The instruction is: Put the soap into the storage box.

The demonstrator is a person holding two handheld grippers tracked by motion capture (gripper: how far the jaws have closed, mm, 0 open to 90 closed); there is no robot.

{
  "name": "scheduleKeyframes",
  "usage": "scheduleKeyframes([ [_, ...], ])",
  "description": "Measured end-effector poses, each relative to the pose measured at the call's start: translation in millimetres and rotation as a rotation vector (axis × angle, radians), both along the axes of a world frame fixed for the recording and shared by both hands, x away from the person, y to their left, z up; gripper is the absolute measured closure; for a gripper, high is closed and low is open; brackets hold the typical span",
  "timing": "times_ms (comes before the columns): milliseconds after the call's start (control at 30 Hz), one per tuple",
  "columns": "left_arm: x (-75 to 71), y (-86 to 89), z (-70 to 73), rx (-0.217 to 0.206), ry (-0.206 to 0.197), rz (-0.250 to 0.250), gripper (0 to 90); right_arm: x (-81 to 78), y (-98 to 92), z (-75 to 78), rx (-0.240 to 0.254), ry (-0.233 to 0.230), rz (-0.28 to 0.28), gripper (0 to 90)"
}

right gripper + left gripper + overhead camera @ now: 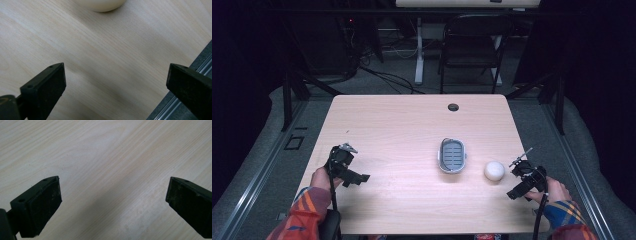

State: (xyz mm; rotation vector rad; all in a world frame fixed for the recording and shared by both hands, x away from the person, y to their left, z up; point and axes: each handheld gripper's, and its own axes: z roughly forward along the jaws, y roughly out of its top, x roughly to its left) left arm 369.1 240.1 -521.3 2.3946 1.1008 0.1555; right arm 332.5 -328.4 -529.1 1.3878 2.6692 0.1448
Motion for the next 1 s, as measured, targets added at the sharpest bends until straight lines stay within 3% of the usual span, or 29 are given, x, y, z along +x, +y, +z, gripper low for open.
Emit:
scheduleKeyframes([
  [33,-0.2,-0.7,-0.1,-0.002,0.0,0.002,0.1,-1.8,1.1,-2.9,0.025,-0.022,-0.03,2.9],
  [200,-0.9,-1.2,-0.4,0.007,-0.003,-0.006,0.1,0.1,1.2,-0.6,-0.009,0.022,0.002,1.4],
  [233,-1.0,-0.9,-0.3,0.004,-0.002,-0.005,0.1,-2.3,2.7,-6.3,0.041,-0.024,-0.035,1.4],
  [267,-1.0,-0.6,-0.1,0.003,-0.001,-0.004,0.1,1.0,2.0,-1.3,-0.021,0.019,0.011,1.2],
  [300,-0.9,-0.6,0.0,0.004,-0.002,-0.005,0.1,2.4,2.3,0.7,-0.046,0.037,0.03,1.1],
  [400,-0.8,-2.3,0.1,0.01,-0.002,-0.011,0.1,-1.0,4.1,-4.5,-0.001,-0.001,-0.011,0.7],
  [500,-0.5,-2.1,-0.3,0.009,-0.001,-0.009,0.1,1.6,4.3,-2.4,-0.025,0.022,0.014,0.2],
  [533,-0.3,-1.9,-0.5,0.009,0.001,-0.01,0.1,0.5,5.6,-5.0,0.013,0.005,-0.012,0.0],
  [600,-0.1,-2.2,-0.5,0.011,0.001,-0.01,0.1,3.3,8.2,-5.7,0.013,0.001,-0.012,0.0],
  [633,-0.2,-2.6,-0.5,0.01,0.003,-0.009,0.1,6.3,9.2,-3.4,-0.022,0.009,0.012,0.0],
  [667,-0.5,-2.9,-0.3,0.011,-0.001,-0.012,0.1,7.7,10.1,-2.4,-0.027,0.016,0.017,0.0],
  [700,-0.7,-3.0,-0.1,0.011,-0.002,-0.012,0.1,7.4,11.8,-4.4,0.005,-0.005,0.0,0.0],
  [733,-0.8,-2.8,0.0,0.011,-0.003,-0.011,0.0,12.3,12.4,2.6,-0.053,0.054,0.054,0.0],
  [800,-0.6,-2.5,-0.2,0.011,0.0,-0.009,0.0,11.6,12.7,0.6,-0.034,0.038,0.045,0.0],
  [833,-0.5,-2.5,-0.5,0.012,0.002,-0.008,0.0,9.7,13.5,-3.7,0.017,0.002,0.013,0.0],
  [867,-0.3,-2.5,-0.5,0.014,0.001,-0.01,0.0,11.1,14.0,-1.4,0.008,0.027,0.021,0.0],
  [933,-0.5,-2.8,-0.5,0.013,0.001,-0.008,0.0,11.4,15.0,-2.9,0.023,0.017,0.018,0.7],
  [1000,-0.4,-2.7,-0.5,0.015,0.0,-0.009,0.0,14.9,16.1,0.5,-0.009,0.047,0.05,0.7],
])
